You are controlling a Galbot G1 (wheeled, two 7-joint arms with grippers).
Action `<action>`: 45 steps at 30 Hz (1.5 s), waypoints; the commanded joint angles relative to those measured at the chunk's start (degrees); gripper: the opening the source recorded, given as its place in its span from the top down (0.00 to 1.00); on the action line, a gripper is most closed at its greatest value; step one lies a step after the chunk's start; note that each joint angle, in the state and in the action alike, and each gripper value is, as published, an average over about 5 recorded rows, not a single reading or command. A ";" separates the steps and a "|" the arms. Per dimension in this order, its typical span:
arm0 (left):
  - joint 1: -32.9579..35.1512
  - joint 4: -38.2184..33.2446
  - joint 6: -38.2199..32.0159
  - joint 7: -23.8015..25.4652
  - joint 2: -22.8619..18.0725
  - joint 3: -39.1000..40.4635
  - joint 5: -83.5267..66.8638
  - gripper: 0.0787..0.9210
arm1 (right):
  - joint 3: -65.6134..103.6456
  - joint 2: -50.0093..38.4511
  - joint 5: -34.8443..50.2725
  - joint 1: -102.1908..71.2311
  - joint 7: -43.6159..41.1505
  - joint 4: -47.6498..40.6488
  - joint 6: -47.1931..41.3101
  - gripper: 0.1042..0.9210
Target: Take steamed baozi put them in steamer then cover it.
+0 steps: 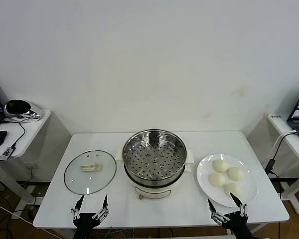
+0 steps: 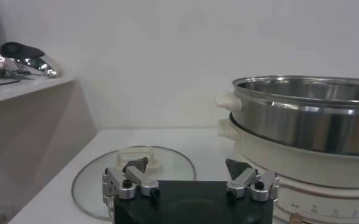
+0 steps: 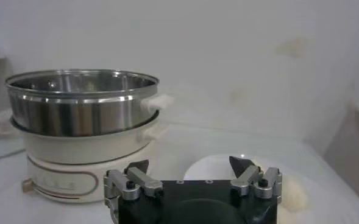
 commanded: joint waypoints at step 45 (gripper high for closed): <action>-2.04 -0.28 3.36 0.60 0.48 -2.53 5.25 0.12 | -69.86 -23.10 -28.06 95.05 -53.78 -64.34 10.19 0.12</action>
